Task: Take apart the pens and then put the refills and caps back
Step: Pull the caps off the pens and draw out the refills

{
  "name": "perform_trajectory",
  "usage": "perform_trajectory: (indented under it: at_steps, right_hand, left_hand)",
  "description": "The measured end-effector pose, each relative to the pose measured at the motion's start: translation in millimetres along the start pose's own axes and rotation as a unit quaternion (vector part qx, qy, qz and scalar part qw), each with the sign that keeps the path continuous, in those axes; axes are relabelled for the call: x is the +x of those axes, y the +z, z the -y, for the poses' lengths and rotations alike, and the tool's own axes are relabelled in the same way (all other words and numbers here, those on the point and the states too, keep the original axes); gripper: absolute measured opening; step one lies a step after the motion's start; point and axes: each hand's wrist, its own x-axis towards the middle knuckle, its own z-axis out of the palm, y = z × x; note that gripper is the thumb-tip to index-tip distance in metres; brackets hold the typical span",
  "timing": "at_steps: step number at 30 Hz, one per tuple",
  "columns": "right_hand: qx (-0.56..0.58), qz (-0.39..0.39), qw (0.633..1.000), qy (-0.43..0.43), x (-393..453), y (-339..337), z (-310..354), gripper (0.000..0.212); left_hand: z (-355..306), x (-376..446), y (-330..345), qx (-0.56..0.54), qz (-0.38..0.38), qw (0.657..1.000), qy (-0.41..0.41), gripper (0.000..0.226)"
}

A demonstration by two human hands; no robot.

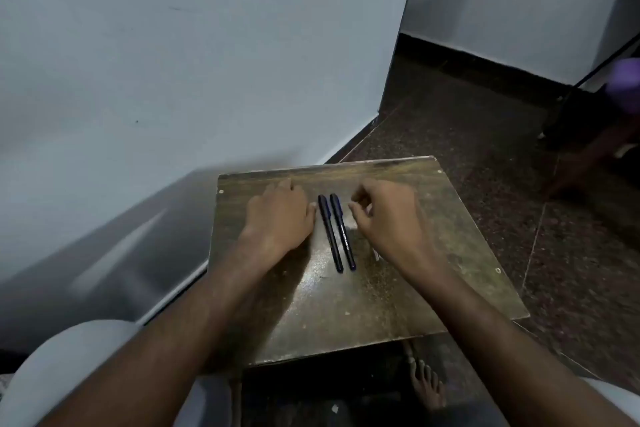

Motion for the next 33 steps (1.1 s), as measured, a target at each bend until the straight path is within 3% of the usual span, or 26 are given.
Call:
perform_trajectory:
  at_steps: [8,22,26,29,33]
  right_hand:
    - [0.038,0.063,0.997,0.013,-3.9,12.5,-4.9,0.009]
    - [-0.009,0.114,0.992,0.057,6.5,38.1,-0.8,0.018]
    - [0.028,0.12,0.99,0.072,6.2,33.9,-0.2,0.025]
    - [0.078,0.072,0.99,0.089,9.6,23.6,-1.6,0.02]
    - [0.114,0.068,0.988,0.076,7.5,14.8,-0.4,0.014]
  left_hand:
    - [-4.1,1.6,9.2,-0.043,-0.069,0.997,-0.008,0.034]
    - [1.6,9.0,11.4,-0.052,-0.068,0.996,-0.02,0.038]
    - [4.7,8.5,15.7,-0.063,-0.062,0.996,-0.028,0.038]
    - [2.2,12.6,12.0,-0.15,-0.08,0.985,-0.021,0.036]
    - [-7.4,16.6,3.7,-0.339,-0.078,0.938,0.003,0.03]
